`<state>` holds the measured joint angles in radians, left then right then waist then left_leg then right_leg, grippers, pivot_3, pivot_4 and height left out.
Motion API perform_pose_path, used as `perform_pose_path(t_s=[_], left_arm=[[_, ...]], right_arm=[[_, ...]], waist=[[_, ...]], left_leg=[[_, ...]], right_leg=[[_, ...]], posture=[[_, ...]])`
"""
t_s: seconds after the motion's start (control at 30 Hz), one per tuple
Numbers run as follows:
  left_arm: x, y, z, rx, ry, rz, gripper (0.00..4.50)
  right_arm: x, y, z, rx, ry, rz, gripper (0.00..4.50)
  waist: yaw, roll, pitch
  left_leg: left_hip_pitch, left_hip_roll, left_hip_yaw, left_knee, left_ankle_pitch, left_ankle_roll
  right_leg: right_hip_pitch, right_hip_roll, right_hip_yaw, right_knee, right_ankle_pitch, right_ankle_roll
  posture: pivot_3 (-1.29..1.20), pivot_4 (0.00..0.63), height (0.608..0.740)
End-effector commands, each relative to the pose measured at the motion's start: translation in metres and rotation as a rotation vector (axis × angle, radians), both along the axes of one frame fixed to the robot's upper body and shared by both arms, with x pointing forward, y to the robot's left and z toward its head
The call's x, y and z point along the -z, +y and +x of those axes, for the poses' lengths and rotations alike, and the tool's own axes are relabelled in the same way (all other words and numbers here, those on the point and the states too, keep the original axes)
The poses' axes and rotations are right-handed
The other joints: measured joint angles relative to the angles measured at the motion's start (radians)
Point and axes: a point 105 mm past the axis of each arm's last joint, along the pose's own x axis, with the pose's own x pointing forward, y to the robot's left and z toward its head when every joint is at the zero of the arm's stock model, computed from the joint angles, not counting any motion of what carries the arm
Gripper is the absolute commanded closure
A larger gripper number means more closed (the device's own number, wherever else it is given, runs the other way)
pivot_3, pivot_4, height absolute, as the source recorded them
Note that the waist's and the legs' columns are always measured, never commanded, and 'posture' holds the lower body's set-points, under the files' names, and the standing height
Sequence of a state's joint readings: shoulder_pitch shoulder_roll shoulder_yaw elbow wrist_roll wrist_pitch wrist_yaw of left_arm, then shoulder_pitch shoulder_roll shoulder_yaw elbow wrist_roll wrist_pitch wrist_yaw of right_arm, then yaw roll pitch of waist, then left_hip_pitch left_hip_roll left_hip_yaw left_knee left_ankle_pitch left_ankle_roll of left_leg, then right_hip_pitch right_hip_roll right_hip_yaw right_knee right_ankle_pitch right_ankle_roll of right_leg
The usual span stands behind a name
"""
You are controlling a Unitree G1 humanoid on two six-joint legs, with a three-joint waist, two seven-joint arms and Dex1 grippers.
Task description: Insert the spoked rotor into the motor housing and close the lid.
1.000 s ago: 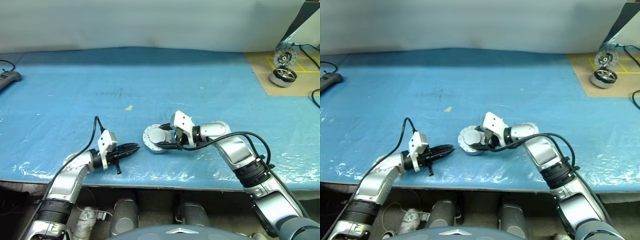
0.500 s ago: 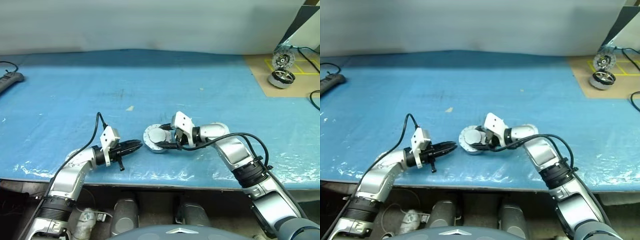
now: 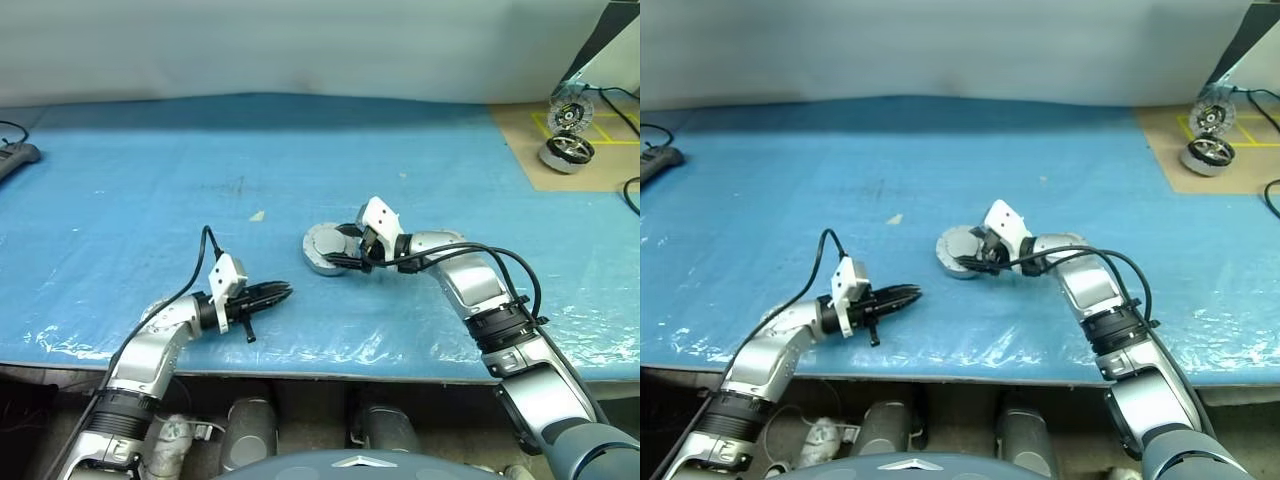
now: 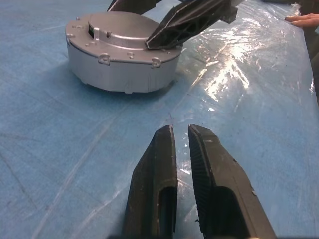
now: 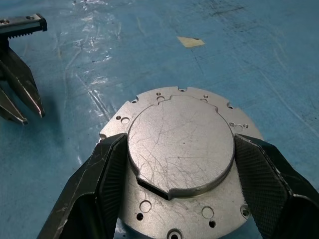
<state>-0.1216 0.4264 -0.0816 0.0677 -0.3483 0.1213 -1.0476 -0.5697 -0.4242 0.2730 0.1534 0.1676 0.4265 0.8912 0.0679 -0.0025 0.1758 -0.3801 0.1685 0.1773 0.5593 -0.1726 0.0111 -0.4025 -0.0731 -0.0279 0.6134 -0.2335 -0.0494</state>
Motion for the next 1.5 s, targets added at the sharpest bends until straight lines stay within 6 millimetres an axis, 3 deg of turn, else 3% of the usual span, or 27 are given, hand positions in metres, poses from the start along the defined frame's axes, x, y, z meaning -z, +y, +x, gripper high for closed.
perform_pose_path(t_s=[0.03, 0.43, 0.63, 0.83, 1.03, 1.27, 1.4, 1.5], left_arm=[[-0.007, -0.003, 0.001, 0.024, -0.039, -0.004, 3.96], [-0.015, -0.007, 0.006, 0.033, -0.046, -0.006, 3.96], [-0.017, -0.008, 0.016, 0.029, -0.041, -0.011, 3.96], [-0.014, -0.014, 0.016, 0.037, -0.041, -0.005, 3.96], [-0.001, -0.019, 0.013, 0.037, -0.027, -0.007, 3.96], [0.004, -0.022, 0.012, 0.040, -0.023, -0.008, 3.96], [-0.014, -0.024, 0.032, -0.025, -0.012, -0.094, 3.96], [-0.034, -0.023, 0.040, -0.014, -0.025, -0.157, 3.96]], right_arm=[[-0.013, -0.001, -0.002, 0.006, 0.031, 0.081, 1.51], [0.029, -0.007, -0.007, 0.017, 0.023, -0.091, 1.51], [0.058, -0.010, -0.011, 0.076, 0.096, -0.120, 1.51], [0.053, -0.001, -0.014, 0.084, 0.124, -0.062, 1.51], [0.073, -0.005, -0.014, 0.131, 0.209, -0.122, 1.51], [0.082, -0.008, -0.009, 0.190, 0.216, -0.144, 1.51], [0.082, -0.009, -0.022, 0.142, 0.244, -0.126, 1.51], [0.074, -0.003, -0.051, -0.018, 0.289, -0.085, 1.51]], waist=[[0.001, 0.000, 0.000], [0.000, 0.000, 0.000], [0.000, 0.000, 0.000], [-0.002, -0.003, -0.003], [-0.007, -0.004, -0.005], [-0.022, -0.006, -0.007], [-0.016, -0.006, -0.008], [0.000, -0.007, -0.008]], left_leg=[[0.000, 0.000, 0.000, 0.000, 0.000, 0.000], [0.000, 0.000, 0.000, 0.001, 0.000, 0.000], [0.010, 0.000, 0.000, 0.000, 0.000, -0.001], [0.017, 0.000, 0.000, -0.005, 0.000, -0.001], [0.017, 0.000, 0.000, -0.008, 0.000, -0.001], [0.026, -0.001, 0.000, -0.013, 0.001, -0.002], [0.030, -0.002, 0.000, -0.015, 0.001, -0.002], [0.029, -0.002, 0.000, -0.015, 0.001, -0.002]], right_leg=[[0.000, 0.000, 0.000, 0.000, 0.000, 0.000], [0.001, 0.000, 0.000, 0.000, 0.000, 0.000], [0.009, 0.000, 0.000, 0.000, 0.000, 0.000], [0.015, 0.000, 0.001, -0.004, -0.004, 0.006], [0.014, 0.000, 0.000, -0.006, -0.001, 0.001], [0.019, 0.000, 0.001, -0.007, -0.005, 0.008], [0.022, 0.000, 0.002, -0.009, -0.005, 0.009], [0.024, 0.000, 0.002, -0.011, -0.005, 0.009]], posture=[[0.00, 0.150, 0.740], [0.00, 0.150, 0.740], [0.00, 0.150, 0.740], [0.00, 0.150, 0.740], [0.00, 0.150, 0.740], [0.00, 0.150, 0.740], [0.00, 0.150, 0.740], [0.00, 0.150, 0.740]])
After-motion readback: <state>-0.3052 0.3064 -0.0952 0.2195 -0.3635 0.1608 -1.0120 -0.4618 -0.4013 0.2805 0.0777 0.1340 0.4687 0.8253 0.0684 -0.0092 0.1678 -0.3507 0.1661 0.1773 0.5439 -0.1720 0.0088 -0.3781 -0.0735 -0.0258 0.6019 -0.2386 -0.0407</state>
